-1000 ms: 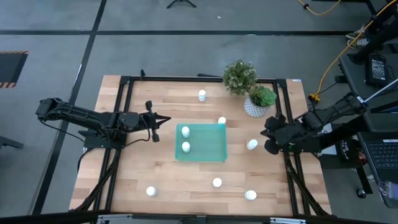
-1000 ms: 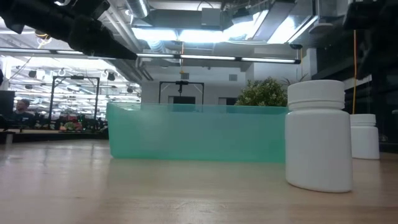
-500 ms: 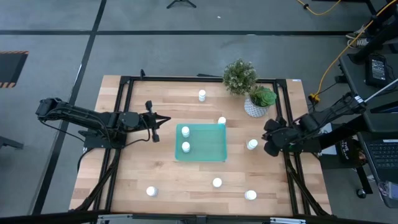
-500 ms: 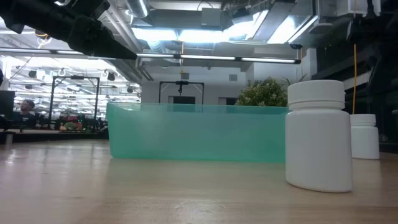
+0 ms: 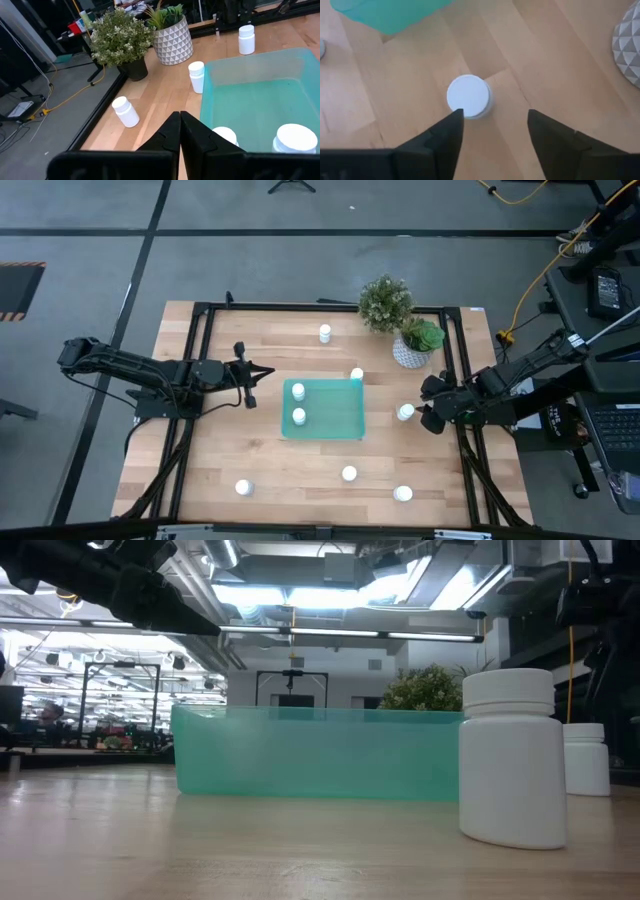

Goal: Pick and place pill bottles into a basket
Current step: Put the white pill bottle into the blue bin

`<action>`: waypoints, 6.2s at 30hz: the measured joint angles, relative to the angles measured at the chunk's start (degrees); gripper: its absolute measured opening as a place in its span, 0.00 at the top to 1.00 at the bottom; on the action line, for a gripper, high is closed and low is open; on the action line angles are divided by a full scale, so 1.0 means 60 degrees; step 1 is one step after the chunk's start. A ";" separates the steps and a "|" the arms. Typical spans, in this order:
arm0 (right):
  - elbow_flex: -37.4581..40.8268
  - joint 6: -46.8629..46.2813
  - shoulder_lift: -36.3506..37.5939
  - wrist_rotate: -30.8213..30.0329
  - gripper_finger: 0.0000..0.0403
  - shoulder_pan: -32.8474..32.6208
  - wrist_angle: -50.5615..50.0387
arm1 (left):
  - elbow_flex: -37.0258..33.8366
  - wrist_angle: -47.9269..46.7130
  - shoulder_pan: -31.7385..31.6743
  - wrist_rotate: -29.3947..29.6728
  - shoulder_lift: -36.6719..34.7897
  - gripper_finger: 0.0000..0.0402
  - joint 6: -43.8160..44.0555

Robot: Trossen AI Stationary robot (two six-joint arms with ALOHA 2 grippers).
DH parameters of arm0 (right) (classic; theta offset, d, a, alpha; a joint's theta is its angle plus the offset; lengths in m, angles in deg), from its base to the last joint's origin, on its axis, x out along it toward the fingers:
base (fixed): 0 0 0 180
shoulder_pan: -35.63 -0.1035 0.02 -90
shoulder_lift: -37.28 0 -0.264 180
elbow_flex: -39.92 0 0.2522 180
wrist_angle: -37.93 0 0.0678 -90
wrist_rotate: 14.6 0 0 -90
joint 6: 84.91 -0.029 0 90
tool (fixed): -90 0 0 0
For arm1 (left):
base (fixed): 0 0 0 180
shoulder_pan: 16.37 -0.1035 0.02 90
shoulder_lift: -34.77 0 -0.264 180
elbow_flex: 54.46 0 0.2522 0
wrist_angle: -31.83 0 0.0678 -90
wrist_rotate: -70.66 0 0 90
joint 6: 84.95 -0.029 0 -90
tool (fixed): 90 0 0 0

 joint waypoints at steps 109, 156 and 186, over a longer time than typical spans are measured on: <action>-0.0007 0.8647 -0.1929 -0.0302 0.62 0.1912 0.8263 | 0.0000 -0.0007 0.0001 0.0000 0.0003 0.97 -0.0029; -0.5382 1.1445 -0.9856 0.3415 0.62 0.4704 0.7247 | 0.0000 -0.0025 0.0001 -0.0117 0.0004 0.99 0.0309; -0.6324 1.1164 -1.0892 0.3778 0.61 0.5129 0.6819 | 0.0000 -0.0040 0.0001 -0.0080 0.0004 0.98 0.0295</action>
